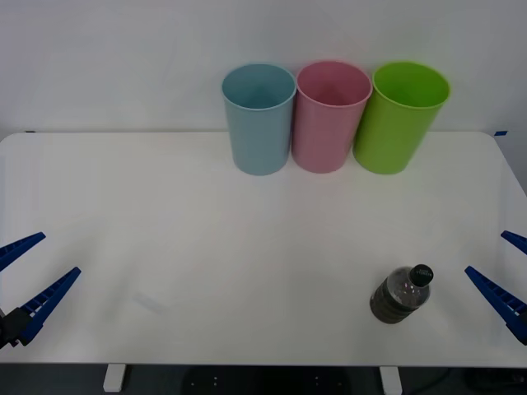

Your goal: Grasp the object on the table and drop it into the matching bin: aluminum can to the light blue bin, PET bottle to the pink bin.

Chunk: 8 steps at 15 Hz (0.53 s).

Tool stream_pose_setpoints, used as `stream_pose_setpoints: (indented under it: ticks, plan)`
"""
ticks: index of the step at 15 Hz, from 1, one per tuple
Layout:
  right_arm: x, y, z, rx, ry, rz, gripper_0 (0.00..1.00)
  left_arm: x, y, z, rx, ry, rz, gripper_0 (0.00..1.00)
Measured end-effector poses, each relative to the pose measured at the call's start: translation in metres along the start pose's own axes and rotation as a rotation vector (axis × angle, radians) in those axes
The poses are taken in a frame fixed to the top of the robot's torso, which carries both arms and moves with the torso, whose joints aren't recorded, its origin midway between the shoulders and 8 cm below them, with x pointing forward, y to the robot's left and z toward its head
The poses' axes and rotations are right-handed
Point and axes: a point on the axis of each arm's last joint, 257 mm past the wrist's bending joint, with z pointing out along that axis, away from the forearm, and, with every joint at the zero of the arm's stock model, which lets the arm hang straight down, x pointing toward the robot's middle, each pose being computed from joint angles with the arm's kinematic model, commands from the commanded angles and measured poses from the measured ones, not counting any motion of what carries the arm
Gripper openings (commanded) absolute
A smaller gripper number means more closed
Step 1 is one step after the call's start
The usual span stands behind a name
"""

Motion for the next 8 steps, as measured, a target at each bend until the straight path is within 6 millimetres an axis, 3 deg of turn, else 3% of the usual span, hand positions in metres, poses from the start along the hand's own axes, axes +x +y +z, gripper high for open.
stream_pose_setpoints:
  ticks: [8]
  plan:
    - [0.0069, -0.0013, -0.0065, 0.026, -0.001, 0.025, 1.00, 0.0000, 0.0000, 0.0000, 0.000, 0.000, 0.000, 1.00]
